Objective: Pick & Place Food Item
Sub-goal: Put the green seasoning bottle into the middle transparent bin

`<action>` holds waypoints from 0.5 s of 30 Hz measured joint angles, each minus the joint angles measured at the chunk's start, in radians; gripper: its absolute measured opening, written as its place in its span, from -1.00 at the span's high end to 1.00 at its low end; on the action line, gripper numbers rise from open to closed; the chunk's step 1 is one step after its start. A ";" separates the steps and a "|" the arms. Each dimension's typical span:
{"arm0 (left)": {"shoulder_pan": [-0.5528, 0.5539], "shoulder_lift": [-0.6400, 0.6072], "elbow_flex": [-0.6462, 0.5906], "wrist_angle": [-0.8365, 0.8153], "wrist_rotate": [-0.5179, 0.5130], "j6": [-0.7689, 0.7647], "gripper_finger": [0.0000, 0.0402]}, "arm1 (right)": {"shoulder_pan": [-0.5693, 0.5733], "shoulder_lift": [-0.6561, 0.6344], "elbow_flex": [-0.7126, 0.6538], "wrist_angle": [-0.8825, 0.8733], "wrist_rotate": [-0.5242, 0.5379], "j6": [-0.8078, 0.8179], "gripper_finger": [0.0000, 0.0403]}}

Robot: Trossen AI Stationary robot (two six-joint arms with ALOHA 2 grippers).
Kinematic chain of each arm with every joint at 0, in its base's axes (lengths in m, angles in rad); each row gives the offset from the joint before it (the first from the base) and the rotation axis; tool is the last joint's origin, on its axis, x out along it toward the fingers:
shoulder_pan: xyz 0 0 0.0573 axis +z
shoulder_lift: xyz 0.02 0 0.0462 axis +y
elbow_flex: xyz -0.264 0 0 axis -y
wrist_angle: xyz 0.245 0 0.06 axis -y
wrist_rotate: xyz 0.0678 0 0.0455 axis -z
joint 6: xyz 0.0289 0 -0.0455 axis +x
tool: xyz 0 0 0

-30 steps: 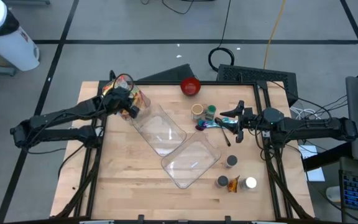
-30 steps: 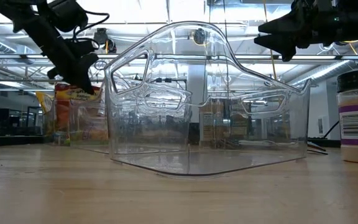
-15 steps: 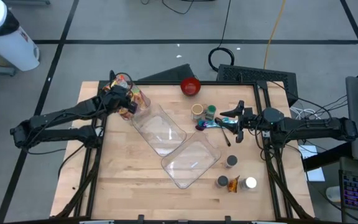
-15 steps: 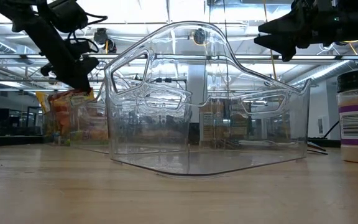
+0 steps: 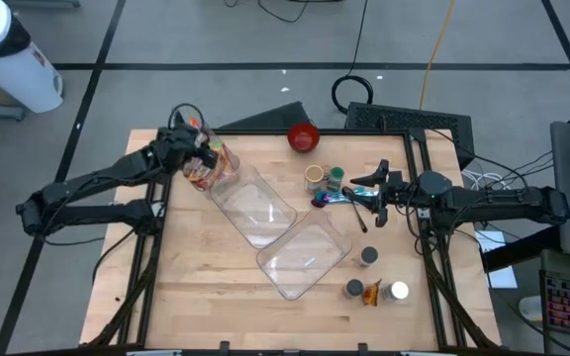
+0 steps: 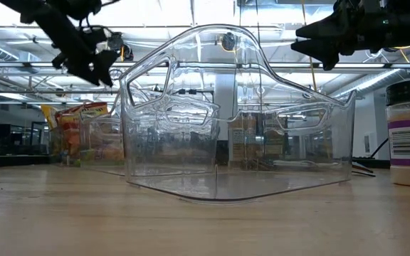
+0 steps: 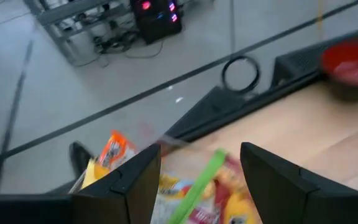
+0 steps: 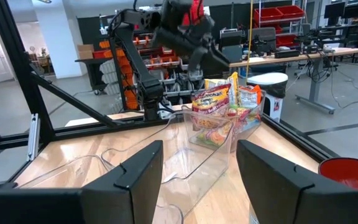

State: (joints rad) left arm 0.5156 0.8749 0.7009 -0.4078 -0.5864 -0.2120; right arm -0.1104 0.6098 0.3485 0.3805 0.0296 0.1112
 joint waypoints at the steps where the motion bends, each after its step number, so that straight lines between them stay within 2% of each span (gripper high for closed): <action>1: 0.000 0.000 0.015 0.008 0.023 0.000 -0.14 | 0.000 0.000 0.000 -0.002 0.000 0.000 0.03; 10: -0.004 0.015 0.031 0.214 0.375 -0.023 -0.14 | 0.000 0.008 0.000 -0.005 0.023 -0.053 0.02; 15: -0.047 0.097 0.030 0.280 0.453 -0.021 -0.14 | -0.001 0.029 0.000 -0.005 0.026 -0.053 0.02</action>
State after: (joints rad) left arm 0.4688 0.9715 0.7311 -0.1283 -0.1330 -0.2330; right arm -0.1112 0.6389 0.3485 0.3757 0.0557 0.0582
